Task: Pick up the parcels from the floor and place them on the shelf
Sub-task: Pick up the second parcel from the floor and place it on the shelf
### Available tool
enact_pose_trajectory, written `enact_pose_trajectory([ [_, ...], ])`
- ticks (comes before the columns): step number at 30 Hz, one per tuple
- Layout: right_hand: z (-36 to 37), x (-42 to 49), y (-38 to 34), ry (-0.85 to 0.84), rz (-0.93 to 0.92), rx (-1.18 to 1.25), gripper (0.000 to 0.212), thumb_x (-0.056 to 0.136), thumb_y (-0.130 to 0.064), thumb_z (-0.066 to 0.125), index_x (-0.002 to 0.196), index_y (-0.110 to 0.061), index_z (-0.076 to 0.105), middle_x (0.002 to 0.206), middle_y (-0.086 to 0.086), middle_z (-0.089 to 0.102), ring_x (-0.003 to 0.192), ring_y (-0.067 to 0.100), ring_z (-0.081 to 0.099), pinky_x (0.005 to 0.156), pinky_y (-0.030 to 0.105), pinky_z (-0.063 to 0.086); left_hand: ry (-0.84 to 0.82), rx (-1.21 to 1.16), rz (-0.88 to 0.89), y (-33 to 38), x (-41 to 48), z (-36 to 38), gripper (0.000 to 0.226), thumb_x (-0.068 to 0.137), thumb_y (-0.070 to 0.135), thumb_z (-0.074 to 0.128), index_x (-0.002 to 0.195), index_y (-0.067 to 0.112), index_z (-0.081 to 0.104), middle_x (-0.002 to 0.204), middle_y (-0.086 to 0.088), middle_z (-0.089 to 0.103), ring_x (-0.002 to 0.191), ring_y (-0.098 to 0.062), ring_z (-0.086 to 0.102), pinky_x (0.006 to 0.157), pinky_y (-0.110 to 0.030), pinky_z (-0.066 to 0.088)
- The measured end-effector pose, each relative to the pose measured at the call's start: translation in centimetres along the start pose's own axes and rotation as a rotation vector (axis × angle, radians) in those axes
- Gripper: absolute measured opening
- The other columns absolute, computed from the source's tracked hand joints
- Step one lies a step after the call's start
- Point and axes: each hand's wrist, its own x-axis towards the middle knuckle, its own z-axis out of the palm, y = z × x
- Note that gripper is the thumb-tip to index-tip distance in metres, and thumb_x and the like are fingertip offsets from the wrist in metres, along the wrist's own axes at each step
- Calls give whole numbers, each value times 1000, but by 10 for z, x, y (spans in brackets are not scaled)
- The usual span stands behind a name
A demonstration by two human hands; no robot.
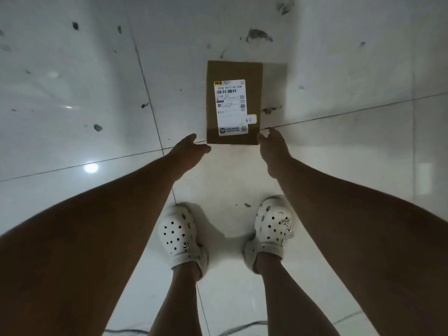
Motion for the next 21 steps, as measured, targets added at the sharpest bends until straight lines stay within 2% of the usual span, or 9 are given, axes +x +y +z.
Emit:
enact_pose_trajectory([
  [2,2,16,-8,-7,-15,46,56,101,-24,39,153,-12,22,158,8,29,139,24,35,95,24,31,6,-210,-32,5,16,5,64,96,25,56,152,10,30,155,-9,37,143,-27,34,113,-33,28],
  [5,8,34,-14,-30,-27,45,49,101,-32,35,143,-6,40,148,12,44,119,23,49,81,22,36,-11,-437,-65,13,25,12,47,99,29,49,140,6,44,139,-8,49,131,-25,41,99,-31,28],
  [8,11,35,-10,-66,8,70,58,100,-43,33,137,0,47,138,18,53,122,31,53,85,29,37,-42,-534,-84,9,25,20,45,101,39,41,134,10,52,137,-7,55,129,-21,43,111,-36,24],
  [10,10,27,-2,-107,68,91,62,98,-52,31,128,-3,54,112,11,61,99,25,58,85,30,38,-47,-549,-101,-1,19,23,52,99,52,36,129,15,54,128,-4,60,126,-21,44,114,-40,23],
  [12,11,11,9,-148,137,132,56,95,-58,33,109,-11,59,91,2,62,79,14,56,73,25,38,-13,-528,-152,-11,10,25,71,91,68,34,136,15,50,141,-5,50,135,-25,39,115,-45,22],
  [15,9,-15,18,-98,190,238,65,79,-66,51,116,-13,58,112,9,65,98,25,63,75,31,46,15,-620,-181,-16,-9,27,69,90,65,40,141,17,43,144,-6,46,130,-27,43,105,-45,31],
  [17,4,-25,23,-116,238,391,74,65,-60,67,123,-17,56,118,11,65,103,31,64,85,45,55,-56,-731,-173,-15,-25,28,66,90,59,48,144,22,38,139,-4,53,119,-24,54,93,-40,45],
  [19,-5,-35,25,-198,273,466,86,51,-57,75,125,-18,56,119,12,67,104,33,67,88,58,54,-105,-778,-180,-12,-46,27,73,89,60,49,152,32,24,149,-5,47,129,-30,51,103,-49,43],
  [21,-21,-60,8,-259,280,472,88,49,-53,78,127,-22,54,121,11,66,106,34,66,91,59,52,-127,-814,-228,-8,-65,22,78,89,61,49,154,29,21,150,-5,45,133,-33,47,108,-51,35],
])
